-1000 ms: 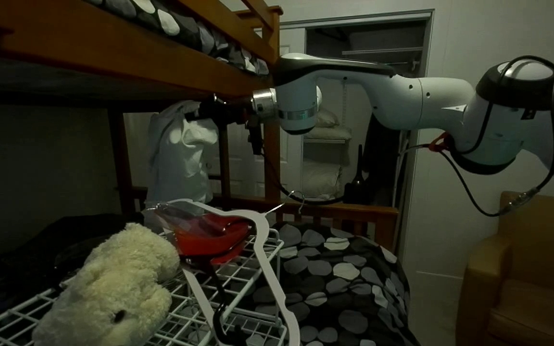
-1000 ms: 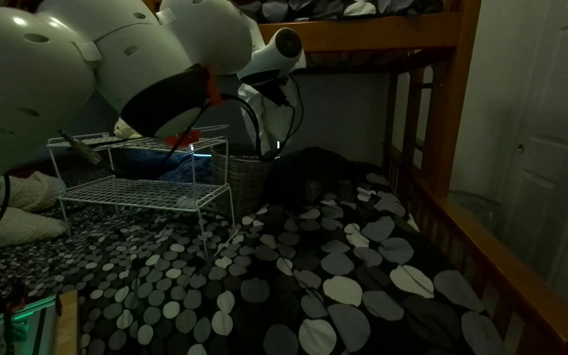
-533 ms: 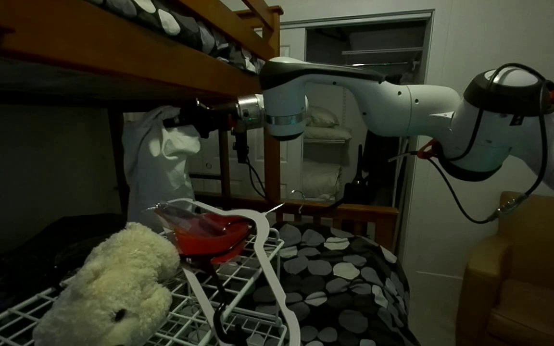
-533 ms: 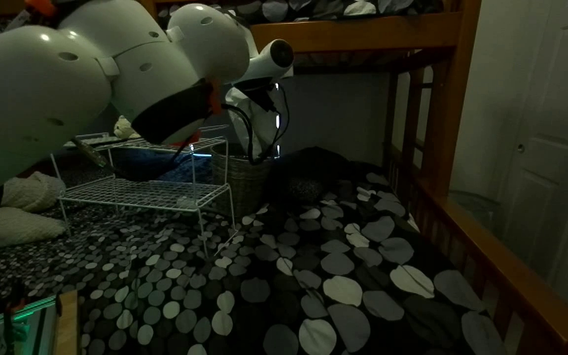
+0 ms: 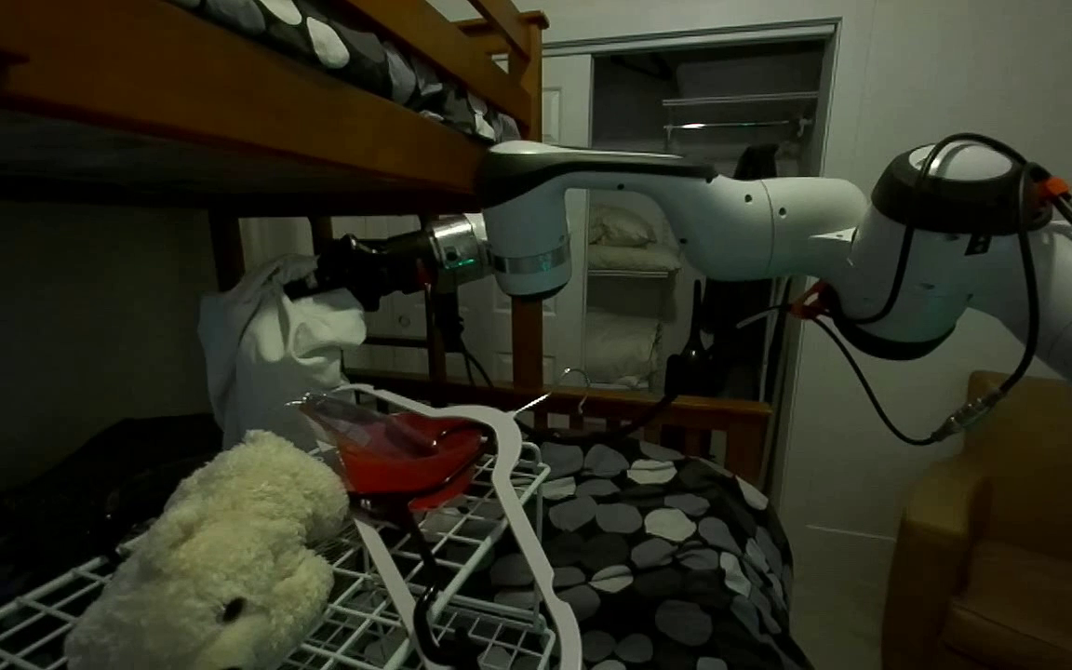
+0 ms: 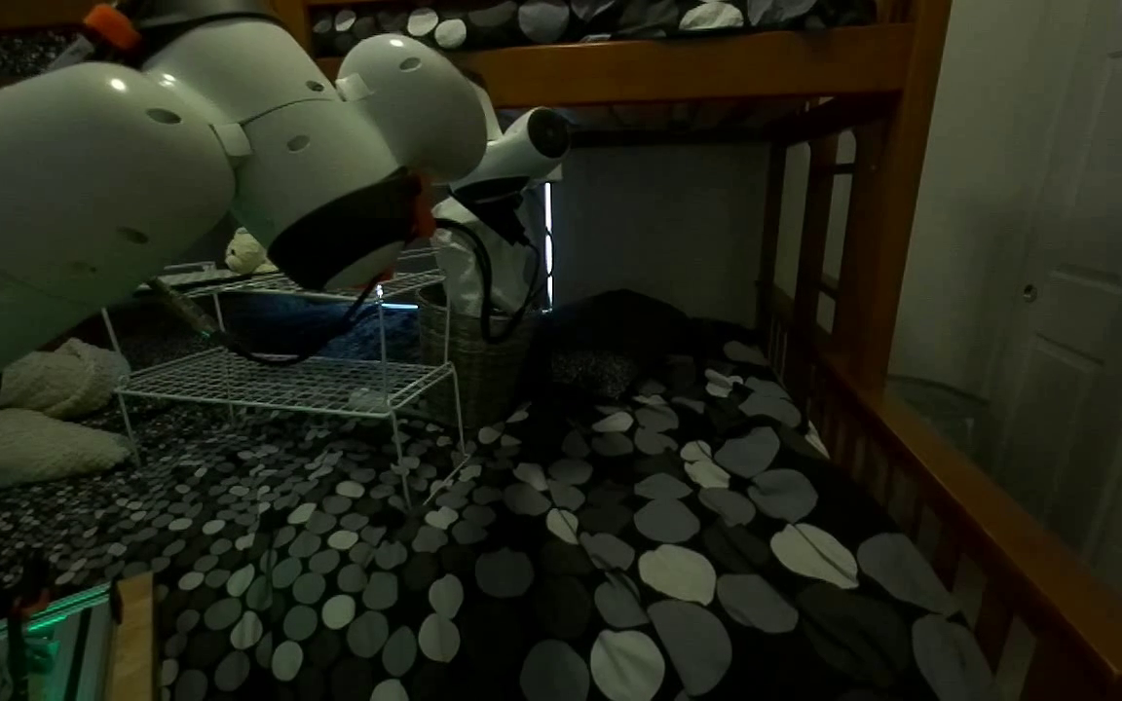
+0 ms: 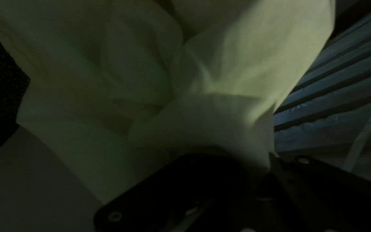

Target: Pick up the white pillow case and put it in the basket

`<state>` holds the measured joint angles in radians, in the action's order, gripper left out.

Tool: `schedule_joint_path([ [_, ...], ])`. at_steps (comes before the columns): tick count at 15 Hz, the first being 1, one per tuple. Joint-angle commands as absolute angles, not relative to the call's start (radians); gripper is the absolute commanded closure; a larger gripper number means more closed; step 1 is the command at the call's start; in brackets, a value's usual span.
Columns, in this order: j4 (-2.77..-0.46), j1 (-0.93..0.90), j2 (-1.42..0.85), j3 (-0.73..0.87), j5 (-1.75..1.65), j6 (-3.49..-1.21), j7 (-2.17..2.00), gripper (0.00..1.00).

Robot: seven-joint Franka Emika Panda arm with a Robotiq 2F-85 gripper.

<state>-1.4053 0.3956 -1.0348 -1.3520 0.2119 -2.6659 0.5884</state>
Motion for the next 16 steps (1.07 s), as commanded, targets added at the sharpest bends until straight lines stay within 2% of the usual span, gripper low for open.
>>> schedule_joint_path([
  [1,-1.364,0.346,-1.052,-1.325,0.21,-2.663,0.581,0.67],
  [4,-1.35,0.336,-1.042,-1.31,0.207,-2.646,0.571,0.46],
  [7,-1.372,0.363,-0.92,-1.202,0.153,-2.56,0.482,0.23],
  [10,-1.366,0.387,-0.872,-1.178,0.123,-2.485,0.439,0.01],
  [14,-1.334,0.39,-0.878,-1.21,0.126,-2.485,0.479,0.0],
  [16,-1.37,0.409,-0.781,-1.139,0.088,-2.435,0.394,0.0],
])
